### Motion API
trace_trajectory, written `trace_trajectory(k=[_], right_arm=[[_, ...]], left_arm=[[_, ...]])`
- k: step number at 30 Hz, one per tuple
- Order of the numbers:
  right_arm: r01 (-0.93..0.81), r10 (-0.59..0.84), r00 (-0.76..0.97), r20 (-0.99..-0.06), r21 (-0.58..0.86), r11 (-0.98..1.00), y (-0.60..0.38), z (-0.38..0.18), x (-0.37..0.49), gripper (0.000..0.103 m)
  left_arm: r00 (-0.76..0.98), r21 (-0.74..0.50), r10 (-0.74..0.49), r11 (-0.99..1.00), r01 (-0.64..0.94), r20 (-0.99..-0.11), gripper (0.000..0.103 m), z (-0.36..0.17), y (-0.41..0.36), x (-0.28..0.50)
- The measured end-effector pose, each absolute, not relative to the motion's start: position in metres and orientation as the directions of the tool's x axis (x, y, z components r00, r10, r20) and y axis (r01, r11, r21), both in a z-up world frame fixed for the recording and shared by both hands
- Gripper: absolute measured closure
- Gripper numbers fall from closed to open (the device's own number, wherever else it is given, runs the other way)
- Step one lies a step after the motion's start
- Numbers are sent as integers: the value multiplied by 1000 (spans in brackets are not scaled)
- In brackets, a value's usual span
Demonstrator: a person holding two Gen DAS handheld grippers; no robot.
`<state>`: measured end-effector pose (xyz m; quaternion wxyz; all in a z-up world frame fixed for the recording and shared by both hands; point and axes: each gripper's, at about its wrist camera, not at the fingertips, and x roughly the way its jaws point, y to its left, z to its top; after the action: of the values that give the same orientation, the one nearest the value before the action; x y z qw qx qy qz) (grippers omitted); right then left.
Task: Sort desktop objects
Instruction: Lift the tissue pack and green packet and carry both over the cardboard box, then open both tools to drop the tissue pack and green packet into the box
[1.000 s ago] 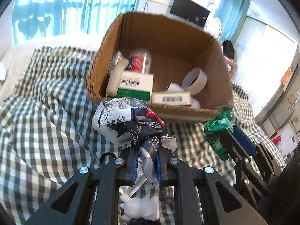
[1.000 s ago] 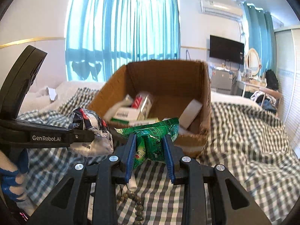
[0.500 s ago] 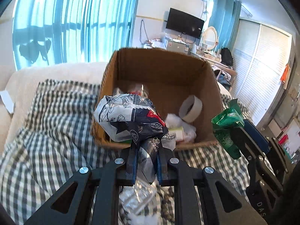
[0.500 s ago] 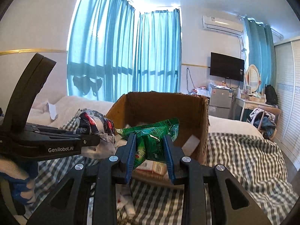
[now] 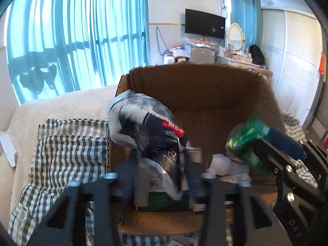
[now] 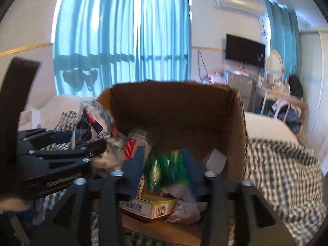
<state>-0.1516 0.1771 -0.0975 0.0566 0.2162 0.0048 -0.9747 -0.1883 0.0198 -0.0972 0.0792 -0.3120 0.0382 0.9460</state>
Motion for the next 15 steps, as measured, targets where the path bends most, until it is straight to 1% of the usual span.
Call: trace_trajectory(k=[1, 5, 6, 7, 9, 11, 13, 15], right_arm=[[110, -109, -905, -410, 20, -994, 179, -98, -149, 33], [98, -97, -919, -382, 16, -995, 182, -96, -136, 32], [97, -98, -921, -378, 20, -995, 183, -94, -132, 32], [96, -97, -922, -374, 23, -995, 183, -92, -128, 32], [91, -93, -930, -356, 23, -996, 184, -88, -115, 29], [91, -93, -934, -346, 22, -996, 185, -84, -105, 27], [90, -97, -934, -345, 35, -995, 188, -83, -92, 26], [88, -97, -934, -343, 42, -995, 190, -82, -83, 26]], left_arm=[[-795, 17, 124, -986, -167, -593, 42, -100, 18, -189], [-797, -10, 114, -991, -134, -594, 37, -104, 7, -186], [-806, -10, 101, -993, -118, -583, 32, -102, 5, -183], [-817, -6, 87, -995, -101, -570, 24, -100, 4, -179], [-842, -3, 63, -997, -72, -536, 16, -93, 2, -168], [-861, -11, 62, -998, -66, -505, 12, -88, -1, -155], [-881, -18, 57, -998, -55, -470, 4, -84, -4, -139], [-895, -20, 40, -999, -35, -444, 0, -82, -7, -123]])
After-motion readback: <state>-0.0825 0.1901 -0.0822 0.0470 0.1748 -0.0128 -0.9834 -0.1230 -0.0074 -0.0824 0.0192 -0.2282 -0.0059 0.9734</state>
